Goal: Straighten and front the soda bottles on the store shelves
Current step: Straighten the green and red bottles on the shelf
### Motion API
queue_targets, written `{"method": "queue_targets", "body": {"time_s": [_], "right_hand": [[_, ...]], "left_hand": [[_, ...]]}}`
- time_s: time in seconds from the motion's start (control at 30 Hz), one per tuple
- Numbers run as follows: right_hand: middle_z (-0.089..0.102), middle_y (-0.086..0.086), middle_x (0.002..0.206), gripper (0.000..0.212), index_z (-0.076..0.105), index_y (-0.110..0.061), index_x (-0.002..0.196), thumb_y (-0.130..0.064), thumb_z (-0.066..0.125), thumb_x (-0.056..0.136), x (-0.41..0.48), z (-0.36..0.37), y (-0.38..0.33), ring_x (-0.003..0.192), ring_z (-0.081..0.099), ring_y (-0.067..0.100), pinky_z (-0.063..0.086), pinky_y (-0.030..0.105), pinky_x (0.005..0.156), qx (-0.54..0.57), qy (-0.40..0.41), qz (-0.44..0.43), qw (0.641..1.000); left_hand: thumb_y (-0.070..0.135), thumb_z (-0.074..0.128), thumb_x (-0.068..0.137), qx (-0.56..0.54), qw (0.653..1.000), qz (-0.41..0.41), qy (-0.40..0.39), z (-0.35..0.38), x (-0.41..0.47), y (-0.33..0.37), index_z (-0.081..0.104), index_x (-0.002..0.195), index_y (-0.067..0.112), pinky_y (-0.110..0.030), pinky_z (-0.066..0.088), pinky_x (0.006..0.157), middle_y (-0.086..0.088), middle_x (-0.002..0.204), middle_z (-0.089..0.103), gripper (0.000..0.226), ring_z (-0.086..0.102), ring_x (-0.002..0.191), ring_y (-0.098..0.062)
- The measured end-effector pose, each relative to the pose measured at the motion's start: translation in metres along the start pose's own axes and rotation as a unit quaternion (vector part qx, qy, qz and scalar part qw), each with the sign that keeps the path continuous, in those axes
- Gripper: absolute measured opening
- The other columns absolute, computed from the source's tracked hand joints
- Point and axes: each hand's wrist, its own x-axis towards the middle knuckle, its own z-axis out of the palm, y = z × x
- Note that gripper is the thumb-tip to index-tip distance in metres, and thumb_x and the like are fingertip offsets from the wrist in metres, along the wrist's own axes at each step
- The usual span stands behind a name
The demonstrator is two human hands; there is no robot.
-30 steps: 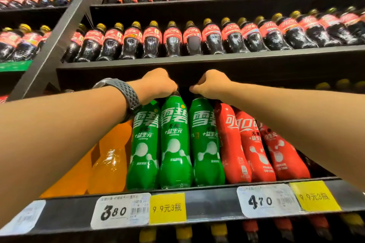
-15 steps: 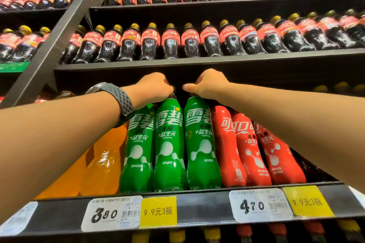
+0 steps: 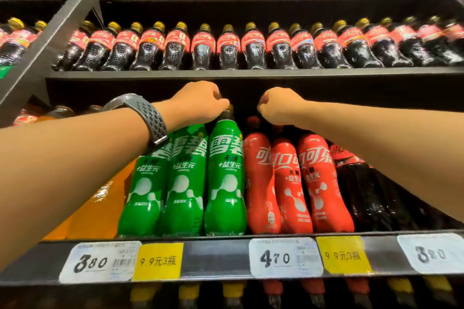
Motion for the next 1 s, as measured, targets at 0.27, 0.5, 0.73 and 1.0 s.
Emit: {"method": "queue_targets", "body": {"time_s": [0.27,0.5,0.73,1.0], "right_hand": [[0.061,0.014,0.121,0.038,0.059,-0.013,0.124,-0.034,0.050,0.093,-0.015,0.011,0.042,0.109,0.057,0.034,0.049,0.034,0.086,-0.111,-0.062,-0.009,0.992],[0.057,0.015,0.126,0.042,0.054,-0.013,0.129,-0.037,0.047,0.095,-0.008,0.023,0.040,0.112,0.055,0.034,0.046,0.034,0.083,-0.140,-0.040,-0.026,0.989],[0.063,0.012,0.113,0.039,0.057,-0.009,0.115,-0.039,0.057,0.089,0.006,0.025,0.041,0.103,0.058,0.031,0.041,0.028,0.071,-0.133,-0.019,-0.034,0.990],[0.061,0.005,0.087,0.033,0.064,-0.011,0.094,-0.039,0.070,0.078,0.012,0.023,0.046,0.075,0.055,0.022,0.038,0.027,0.061,-0.072,0.017,0.007,0.997]], "left_hand": [[0.044,0.052,0.086,0.091,0.994,0.056,-0.039,0.025,0.019,0.037,0.062,0.117,0.013,-0.040,0.048,0.093,-0.013,0.122,0.061,0.045,0.054,0.113,-0.034],[0.047,0.051,0.090,0.160,0.979,0.097,-0.083,0.049,0.038,0.053,0.063,0.101,0.004,-0.030,0.039,0.072,-0.019,0.113,0.064,0.046,0.057,0.104,-0.037],[0.054,0.064,0.077,0.151,0.984,0.085,-0.036,0.060,0.049,0.055,0.058,0.086,0.014,-0.030,0.041,0.064,-0.009,0.088,0.063,0.041,0.057,0.081,-0.031],[0.038,0.073,0.075,0.131,0.989,0.016,-0.061,0.053,0.044,0.074,0.052,0.067,0.017,-0.026,0.043,0.050,-0.004,0.068,0.056,0.030,0.058,0.060,-0.021]]}}
